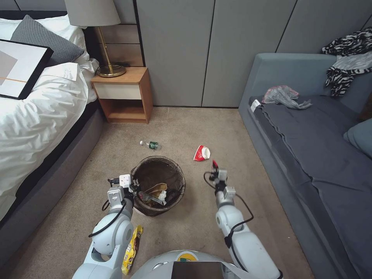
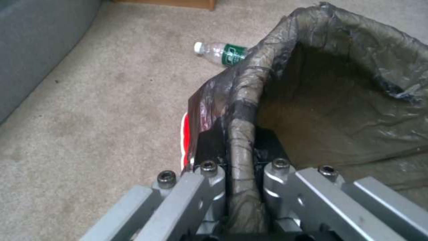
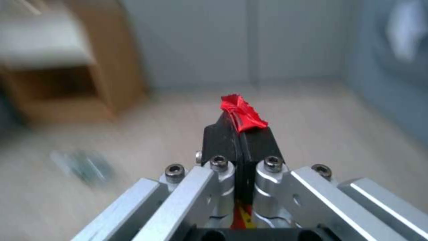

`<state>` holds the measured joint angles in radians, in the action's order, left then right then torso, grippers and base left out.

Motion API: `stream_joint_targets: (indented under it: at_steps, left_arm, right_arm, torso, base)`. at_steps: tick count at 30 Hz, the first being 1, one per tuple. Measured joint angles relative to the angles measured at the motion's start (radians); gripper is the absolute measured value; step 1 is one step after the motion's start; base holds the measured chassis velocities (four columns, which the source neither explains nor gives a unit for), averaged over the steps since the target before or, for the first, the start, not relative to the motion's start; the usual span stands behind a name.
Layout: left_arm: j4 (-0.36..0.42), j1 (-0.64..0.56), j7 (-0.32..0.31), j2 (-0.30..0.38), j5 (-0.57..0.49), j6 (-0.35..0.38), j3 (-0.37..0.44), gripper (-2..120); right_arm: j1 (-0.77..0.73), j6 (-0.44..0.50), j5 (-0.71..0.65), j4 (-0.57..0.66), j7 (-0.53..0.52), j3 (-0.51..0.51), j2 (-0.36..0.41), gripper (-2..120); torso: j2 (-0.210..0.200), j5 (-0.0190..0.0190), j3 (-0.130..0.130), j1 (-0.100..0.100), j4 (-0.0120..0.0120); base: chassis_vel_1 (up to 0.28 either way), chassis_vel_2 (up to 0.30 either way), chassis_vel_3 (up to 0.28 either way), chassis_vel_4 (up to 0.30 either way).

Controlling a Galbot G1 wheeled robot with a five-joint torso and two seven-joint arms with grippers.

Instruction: Pick up the trash bin, then pick up the garbage from the floor and place it into the trash bin.

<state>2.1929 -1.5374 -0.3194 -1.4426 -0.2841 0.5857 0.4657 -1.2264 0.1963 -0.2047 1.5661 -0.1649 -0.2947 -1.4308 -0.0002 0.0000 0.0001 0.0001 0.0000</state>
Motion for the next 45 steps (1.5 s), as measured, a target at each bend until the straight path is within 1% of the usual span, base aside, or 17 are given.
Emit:
stream_joint_targets:
  at_steps: [1, 3, 4, 6, 9, 10, 13, 14, 20, 27, 34, 35, 38, 39, 41, 43, 45]
  left_arm:
    - [-0.002, -0.002, 0.000, 0.000, 0.001, 0.000, -0.006, 5]
    - [-0.003, -0.002, 0.000, 0.000, 0.000, 0.000, -0.009, 5]
    - [-0.005, -0.002, 0.000, 0.001, -0.001, 0.004, -0.017, 5]
    - [-0.006, -0.002, 0.000, 0.001, -0.002, 0.005, -0.020, 5]
    - [-0.007, -0.002, -0.001, 0.002, -0.003, 0.009, -0.030, 5]
    - [-0.007, -0.002, -0.001, 0.002, -0.003, 0.009, -0.030, 5]
    - [-0.007, -0.002, -0.001, 0.001, -0.005, 0.013, -0.040, 5]
    - [-0.007, -0.002, -0.001, 0.001, -0.005, 0.013, -0.040, 5]
    - [-0.007, -0.001, -0.003, -0.004, -0.003, 0.015, -0.052, 5]
    - [-0.006, 0.001, -0.003, -0.005, -0.003, 0.015, -0.052, 5]
    - [-0.009, 0.007, -0.004, -0.007, -0.004, 0.015, -0.055, 5]
    - [-0.010, 0.008, -0.003, -0.007, -0.004, 0.015, -0.057, 5]
    - [-0.011, 0.009, -0.003, -0.007, -0.004, 0.015, -0.057, 5]
    - [-0.011, 0.009, -0.003, -0.007, -0.004, 0.015, -0.057, 5]
    - [-0.011, 0.009, -0.003, -0.007, -0.004, 0.015, -0.057, 5]
    - [-0.011, 0.009, -0.003, -0.007, -0.004, 0.015, -0.056, 5]
    - [-0.011, 0.009, -0.003, -0.007, -0.004, 0.015, -0.055, 5]
  right_arm:
    - [0.005, 0.056, 0.027, 0.094, 0.078, 0.009, 0.017, 0]
    - [0.010, 0.075, 0.032, 0.136, 0.115, 0.014, 0.027, 0]
    - [0.027, 0.108, 0.031, 0.245, 0.232, 0.033, 0.057, 0]
    - [0.035, 0.116, 0.020, 0.278, 0.279, 0.042, 0.067, 0]
    - [0.062, 0.100, -0.056, 0.380, 0.419, 0.106, 0.132, 0]
    - [0.062, 0.100, -0.056, 0.380, 0.419, 0.106, 0.132, 0]
    - [0.076, 0.042, -0.172, 0.407, 0.426, 0.251, 0.207, 0]
    - [0.076, 0.042, -0.172, 0.407, 0.426, 0.251, 0.207, 0]
    - [0.096, 0.019, -0.172, 0.314, 0.387, 0.424, 0.213, 0]
    - [0.061, 0.019, -0.138, 0.264, 0.368, 0.472, 0.200, 0]
    - [0.024, 0.027, -0.082, 0.230, 0.362, 0.461, 0.198, -1]
    - [0.021, 0.030, -0.074, 0.222, 0.361, 0.455, 0.197, 4]
    - [0.019, 0.031, -0.070, 0.219, 0.360, 0.451, 0.196, 10]
    - [0.018, 0.032, -0.068, 0.217, 0.360, 0.448, 0.197, 18]
    - [0.018, 0.033, -0.067, 0.217, 0.360, 0.446, 0.197, 20]
    - [0.017, 0.034, -0.065, 0.217, 0.360, 0.442, 0.197, 33]
    - [0.016, 0.035, -0.064, 0.217, 0.360, 0.440, 0.197, 37]
  torso:
    - [0.000, 0.0002, 0.000, 0.000, 0.0001]
    - [0.000, 0.0000, 0.000, 0.000, 0.0001]
    - [0.000, -0.0001, 0.000, 0.000, 0.0000]
    - [0.000, -0.0001, 0.000, 0.000, 0.0002]
    - [0.000, -0.0003, 0.000, 0.000, -0.0001]
    - [0.000, -0.0003, 0.000, 0.000, -0.0001]
    - [0.000, -0.0001, 0.000, 0.000, 0.0000]
    - [0.000, -0.0001, 0.000, 0.000, 0.0000]
    - [0.000, 0.0000, 0.000, 0.000, 0.0001]
    - [0.000, 0.0000, 0.000, 0.000, 0.0000]
    - [0.000, -0.0001, 0.000, 0.000, -0.0001]
    - [0.000, 0.0000, 0.000, 0.000, -0.0001]
    - [0.000, 0.0000, 0.000, 0.000, -0.0001]
    - [0.000, 0.0000, 0.000, 0.000, 0.0000]
    - [0.000, -0.0001, 0.000, 0.000, 0.0000]
    - [0.000, 0.0000, 0.000, 0.000, -0.0001]
    - [0.000, 0.0000, 0.000, 0.000, 0.0000]
  base:
    - [0.000, 0.000, 0.000, 0.000]
    - [0.000, 0.000, 0.000, 0.000]
    - [0.000, 0.000, 0.000, 0.000]
    - [0.000, 0.000, 0.000, 0.000]
    - [0.000, 0.000, 0.000, 0.000]
    - [0.000, 0.000, 0.000, 0.000]
    - [0.000, 0.000, 0.000, 0.000]
    - [0.000, 0.000, 0.000, 0.000]
    - [0.000, 0.000, 0.000, 0.000]
    - [0.000, 0.000, 0.000, 0.000]
    - [0.000, 0.000, 0.000, 0.000]
    - [0.000, 0.000, 0.000, 0.000]
    - [0.000, 0.000, 0.000, 0.000]
    - [0.000, 0.000, 0.000, 0.000]
    - [0.000, 0.000, 0.000, 0.000]
    - [0.000, 0.000, 0.000, 0.000]
    - [0.000, 0.000, 0.000, 0.000]
